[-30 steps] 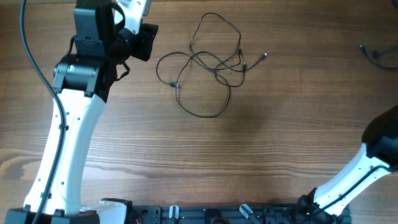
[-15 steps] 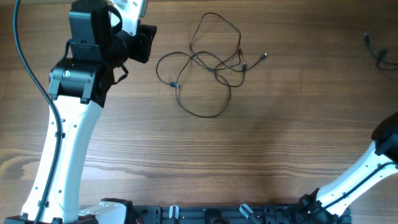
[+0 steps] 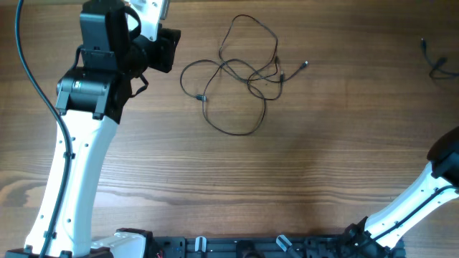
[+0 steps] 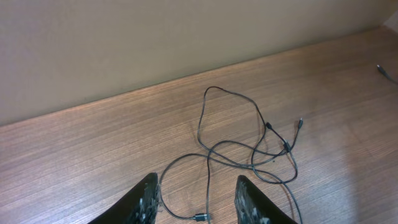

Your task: Untangle cables

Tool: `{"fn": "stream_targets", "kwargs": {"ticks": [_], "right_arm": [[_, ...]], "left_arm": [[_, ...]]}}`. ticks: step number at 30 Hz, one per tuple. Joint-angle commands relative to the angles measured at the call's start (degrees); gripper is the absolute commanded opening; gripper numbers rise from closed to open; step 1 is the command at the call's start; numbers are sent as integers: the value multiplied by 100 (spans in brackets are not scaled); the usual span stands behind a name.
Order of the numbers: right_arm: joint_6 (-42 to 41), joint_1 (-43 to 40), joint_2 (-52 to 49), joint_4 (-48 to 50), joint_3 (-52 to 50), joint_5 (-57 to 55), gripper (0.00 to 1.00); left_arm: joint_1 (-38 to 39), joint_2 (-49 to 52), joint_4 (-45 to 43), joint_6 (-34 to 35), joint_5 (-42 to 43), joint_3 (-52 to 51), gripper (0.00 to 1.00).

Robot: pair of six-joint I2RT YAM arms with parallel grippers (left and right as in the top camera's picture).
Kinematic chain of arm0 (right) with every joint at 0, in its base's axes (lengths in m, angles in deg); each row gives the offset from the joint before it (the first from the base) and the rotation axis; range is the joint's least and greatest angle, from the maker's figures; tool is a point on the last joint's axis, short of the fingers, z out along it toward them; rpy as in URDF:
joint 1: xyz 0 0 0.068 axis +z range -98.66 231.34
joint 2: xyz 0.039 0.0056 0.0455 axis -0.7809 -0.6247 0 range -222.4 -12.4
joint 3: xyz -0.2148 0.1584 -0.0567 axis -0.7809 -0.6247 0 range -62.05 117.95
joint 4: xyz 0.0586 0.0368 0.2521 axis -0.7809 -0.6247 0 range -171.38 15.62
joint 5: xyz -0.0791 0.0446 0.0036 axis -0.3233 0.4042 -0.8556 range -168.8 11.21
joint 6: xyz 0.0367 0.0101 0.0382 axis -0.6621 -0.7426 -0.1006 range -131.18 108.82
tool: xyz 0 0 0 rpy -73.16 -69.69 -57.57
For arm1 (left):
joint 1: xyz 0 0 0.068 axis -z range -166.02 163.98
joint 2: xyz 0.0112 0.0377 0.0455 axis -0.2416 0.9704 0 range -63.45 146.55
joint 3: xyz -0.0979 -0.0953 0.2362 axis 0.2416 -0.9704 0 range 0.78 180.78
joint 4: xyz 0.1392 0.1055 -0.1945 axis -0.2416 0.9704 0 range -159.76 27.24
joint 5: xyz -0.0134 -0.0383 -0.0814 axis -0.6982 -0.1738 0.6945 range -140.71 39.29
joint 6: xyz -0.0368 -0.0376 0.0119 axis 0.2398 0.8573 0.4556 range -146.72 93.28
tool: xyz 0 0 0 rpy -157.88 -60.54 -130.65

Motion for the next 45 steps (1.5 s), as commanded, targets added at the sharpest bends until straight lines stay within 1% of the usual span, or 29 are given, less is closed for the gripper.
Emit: {"fn": "stream_targets", "kwargs": {"ticks": [1, 5, 6, 7, 8, 10, 13, 16, 19, 25, 27, 28, 33, 36, 37, 40, 45], "right_arm": [[142, 24, -74, 72, 131, 411, 4], [142, 24, -76, 76, 131, 474, 4], [140, 24, -76, 66, 131, 472, 15], [136, 24, -76, 61, 131, 474, 53], [140, 26, -76, 50, 131, 472, 89], [87, 28, -70, 11, 133, 474, 99], [52, 61, 37, -103, 133, 470, 100], [-203, 81, 258, -144, 133, 476, 99], [-409, 101, 636, -260, 133, 516, 100], [-538, 227, 1537, -638, 133, 514, 99], [-638, 295, 1821, -754, 133, 511, 99], [-710, 348, 1963, -817, 133, 509, 99], [-719, 669, 2594, -1099, 133, 468, 99], [-498, 918, 2870, -1241, 133, 439, 100], [-509, 1005, 2946, -1338, 133, 317, 99], [-507, 1274, 3099, -1661, 133, 127, 99], [-564, 1856, 3198, -2166, 133, 122, 99]], "left_arm": [[0, -155, 15, 87, 70, -24, 41], [0, -216, 17, 103, 70, -24, 41], [0, -229, 17, 101, 70, -24, 41], [0, -249, 17, 101, 70, -24, 41], [0, -269, 17, 101, 70, -24, 41], [0, -308, 31, 101, 70, -24, 41], [0, -365, 39, 101, 68, -24, 41], [0, -400, 33, 98, 68, -24, 41], [0, -431, 35, 74, 66, -24, 41], [-2, -446, 22, -92, 44, -24, 41], [-2, -446, 33, -273, 42, -24, 41], [-2, -446, 35, -363, 42, -24, 40], [0, -446, 59, -376, -225, -24, 40], [-2, -450, 76, -396, -372, -24, 36], [0, -450, 76, -496, -367, -24, 36], [-2, -450, 44, -678, -393, -24, 35], [-2, -461, -125, -680, -479, -24, 36]]}}
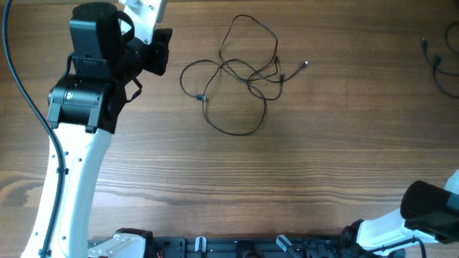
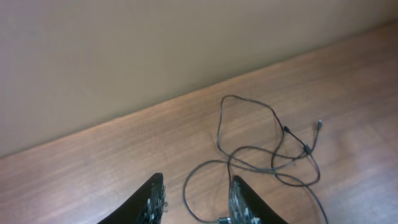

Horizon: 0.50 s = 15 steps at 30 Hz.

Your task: Untangle cables

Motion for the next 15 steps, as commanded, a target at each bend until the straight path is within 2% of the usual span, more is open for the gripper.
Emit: {"fn": "stream_targets", "kwargs": {"ticks": [1, 9, 15], "right_arm": [[0, 461, 153, -264, 81, -168, 99], [-2, 1738, 160, -892, 81, -1043, 99], [-457, 2575, 160, -1613, 79, -1394, 99]], "left_arm": [[0, -144, -125, -160, -177, -24, 36], [0, -214, -267, -153, -551, -24, 40], [0, -225, -284, -153, -634, -24, 41]]}}
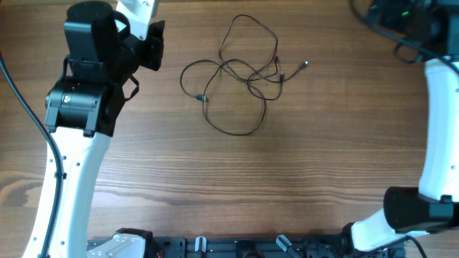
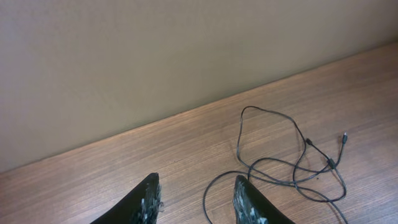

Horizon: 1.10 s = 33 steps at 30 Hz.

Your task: Untangle cables

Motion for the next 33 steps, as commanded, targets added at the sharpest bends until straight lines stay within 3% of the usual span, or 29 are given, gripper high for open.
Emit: {"fn": "stream_targets", "kwargs": {"ticks": [1, 9, 17, 33], "right_arm": [[-341, 404, 155, -256, 79, -479, 100], [-929, 1019, 153, -682, 44, -691, 99], [-461, 1687, 127, -612, 39, -686, 100], [-647, 2295, -420, -577, 35, 28, 100]], "left_arm": [[-2, -133, -37, -66, -297, -24, 42], [-28, -111, -9, 323, -1047, -26, 41], [-55, -83, -66, 1005, -1045, -26, 44], [-55, -22, -127, 1038, -1043, -26, 46]]}}
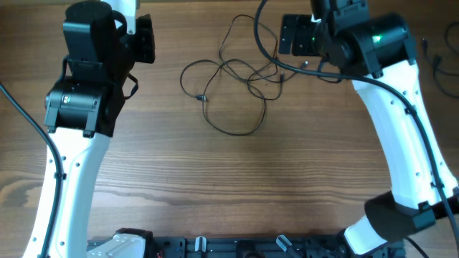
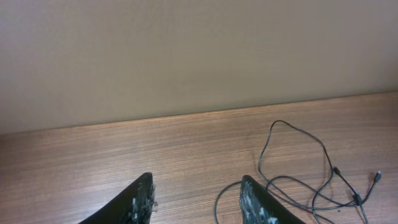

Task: Untangle cables
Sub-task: 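Swing the right gripper back over the cable pile and lower it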

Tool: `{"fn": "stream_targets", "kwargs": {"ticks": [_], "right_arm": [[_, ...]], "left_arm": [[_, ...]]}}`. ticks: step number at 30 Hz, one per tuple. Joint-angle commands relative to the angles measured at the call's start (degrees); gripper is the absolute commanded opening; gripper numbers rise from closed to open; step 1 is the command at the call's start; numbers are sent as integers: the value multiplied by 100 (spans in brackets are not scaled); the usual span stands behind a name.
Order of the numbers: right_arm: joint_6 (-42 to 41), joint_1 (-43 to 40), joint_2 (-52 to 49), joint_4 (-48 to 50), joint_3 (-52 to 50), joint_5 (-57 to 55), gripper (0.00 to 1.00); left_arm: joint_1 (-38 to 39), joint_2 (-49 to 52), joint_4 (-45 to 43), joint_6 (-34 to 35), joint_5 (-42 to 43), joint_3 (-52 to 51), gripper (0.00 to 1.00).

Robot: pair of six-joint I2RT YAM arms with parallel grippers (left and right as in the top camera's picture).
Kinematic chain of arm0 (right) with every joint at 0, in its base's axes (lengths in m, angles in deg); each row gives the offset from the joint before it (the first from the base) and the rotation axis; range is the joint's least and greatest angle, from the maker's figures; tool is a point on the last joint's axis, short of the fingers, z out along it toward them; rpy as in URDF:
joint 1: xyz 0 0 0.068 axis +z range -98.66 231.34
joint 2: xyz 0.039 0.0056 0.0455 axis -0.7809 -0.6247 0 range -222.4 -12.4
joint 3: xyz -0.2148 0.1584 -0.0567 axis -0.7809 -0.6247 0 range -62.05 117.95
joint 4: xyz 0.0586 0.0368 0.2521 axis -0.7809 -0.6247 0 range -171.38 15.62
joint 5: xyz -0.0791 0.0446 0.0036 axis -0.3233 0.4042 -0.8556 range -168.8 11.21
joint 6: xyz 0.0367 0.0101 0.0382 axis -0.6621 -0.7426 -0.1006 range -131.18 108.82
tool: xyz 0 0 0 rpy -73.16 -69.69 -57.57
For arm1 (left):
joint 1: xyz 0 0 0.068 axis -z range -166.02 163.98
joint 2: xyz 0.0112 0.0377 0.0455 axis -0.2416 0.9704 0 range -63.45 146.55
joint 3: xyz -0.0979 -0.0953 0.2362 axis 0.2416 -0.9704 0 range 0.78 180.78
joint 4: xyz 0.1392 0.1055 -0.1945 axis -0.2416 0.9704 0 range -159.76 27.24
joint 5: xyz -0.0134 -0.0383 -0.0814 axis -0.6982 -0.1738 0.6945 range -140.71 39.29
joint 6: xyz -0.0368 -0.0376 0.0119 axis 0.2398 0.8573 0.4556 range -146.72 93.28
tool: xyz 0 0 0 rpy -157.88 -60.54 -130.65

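A thin black cable tangle (image 1: 237,72) lies in loose loops on the wooden table, one plug end (image 1: 305,64) pointing right. In the left wrist view the tangle (image 2: 311,168) sits ahead and to the right. My left gripper (image 2: 196,182) is open with nothing between its fingers, and it hovers left of the tangle (image 1: 145,37). My right gripper (image 1: 292,34) hangs just above the tangle's right end. Its fingers are hidden from the overhead camera.
A second black cable (image 1: 436,63) lies at the table's far right edge. A beige wall (image 2: 199,56) runs along the table's back edge. The right arm's white link (image 1: 401,122) crosses the right side of the table.
My right arm has swung left from the top right corner to just beside the tangle's plug end. The left gripper has edged further left, away from the tangle. The cable has not moved.
At first my left gripper was open close to the tangle's left loop, with the right arm low at the right edge. The left gripper was then further left at each moment. The right arm appeared at the top right corner, and now by the tangle.
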Motion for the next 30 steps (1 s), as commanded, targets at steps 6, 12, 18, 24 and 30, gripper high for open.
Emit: {"fn": "stream_targets", "kwargs": {"ticks": [6, 12, 18, 24, 30], "right_arm": [[-170, 17, -638, -46, 35, 249, 100], [-409, 17, -896, -50, 35, 332, 100], [-918, 17, -1180, -129, 35, 304, 100], [-1137, 20, -1569, -46, 35, 308, 100], [-1587, 17, -1958, -39, 35, 284, 100]], "left_arm": [[-48, -7, -35, 116, -57, -26, 46], [-48, -2, -33, 114, -57, -26, 48], [-48, -2, -17, 114, -57, -26, 48], [-48, -2, -48, 111, -59, -26, 48], [-48, 4, -55, 111, -57, -26, 48]]}}
